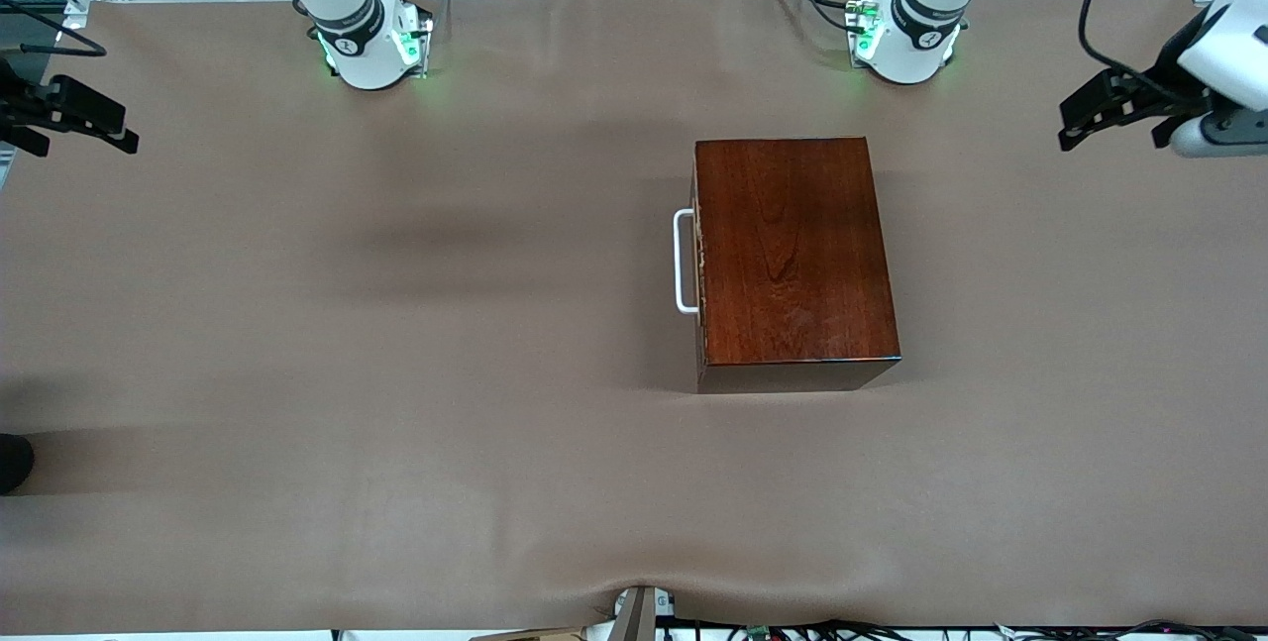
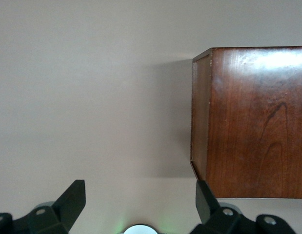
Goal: Open drawer, take yellow block, close drawer
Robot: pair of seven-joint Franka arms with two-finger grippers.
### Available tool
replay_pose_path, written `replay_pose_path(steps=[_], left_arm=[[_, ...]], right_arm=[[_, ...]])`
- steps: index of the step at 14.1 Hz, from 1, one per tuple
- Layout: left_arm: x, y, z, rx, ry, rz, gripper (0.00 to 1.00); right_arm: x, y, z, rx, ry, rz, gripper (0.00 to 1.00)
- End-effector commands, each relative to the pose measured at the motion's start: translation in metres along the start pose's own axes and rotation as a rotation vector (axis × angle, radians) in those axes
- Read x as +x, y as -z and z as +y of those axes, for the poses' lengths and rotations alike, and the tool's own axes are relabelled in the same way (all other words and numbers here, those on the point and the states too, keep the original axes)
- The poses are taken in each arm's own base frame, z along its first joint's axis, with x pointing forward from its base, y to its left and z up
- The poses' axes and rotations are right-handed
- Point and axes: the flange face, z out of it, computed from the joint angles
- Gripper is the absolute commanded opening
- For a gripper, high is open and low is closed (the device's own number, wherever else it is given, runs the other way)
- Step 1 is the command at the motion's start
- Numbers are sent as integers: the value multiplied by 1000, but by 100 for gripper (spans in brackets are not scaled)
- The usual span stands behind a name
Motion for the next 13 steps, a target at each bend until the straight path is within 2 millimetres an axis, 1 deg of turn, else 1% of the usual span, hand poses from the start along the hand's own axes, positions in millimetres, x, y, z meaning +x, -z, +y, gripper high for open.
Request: replay_pose_path(steps=[1, 2, 3, 4, 5, 7, 9, 13], left_arm=[[17, -4, 26, -12, -5, -8, 100], [23, -9, 38, -17, 11, -16, 100], [28, -13, 52, -22, 26, -23, 100], [32, -17, 66, -26, 28, -28, 100], [35, -24, 81, -28, 19, -41, 100], [43, -31, 112, -27, -12, -46, 100], [47, -44, 151, -2, -31, -50, 100], [51, -73, 229, 4, -19, -55, 100]], right_arm=[[0, 9, 5, 10, 0, 13, 100], [1, 6, 4, 13, -1, 6, 100], [2, 5, 7, 16, -8, 3, 100], [5, 1, 0, 12, 6, -5, 100], [5, 1, -2, 5, 8, -9, 100], [6, -1, 6, 19, -7, -11, 100], [7, 1, -2, 3, 6, -3, 100], [13, -6, 3, 14, 0, -10, 100]])
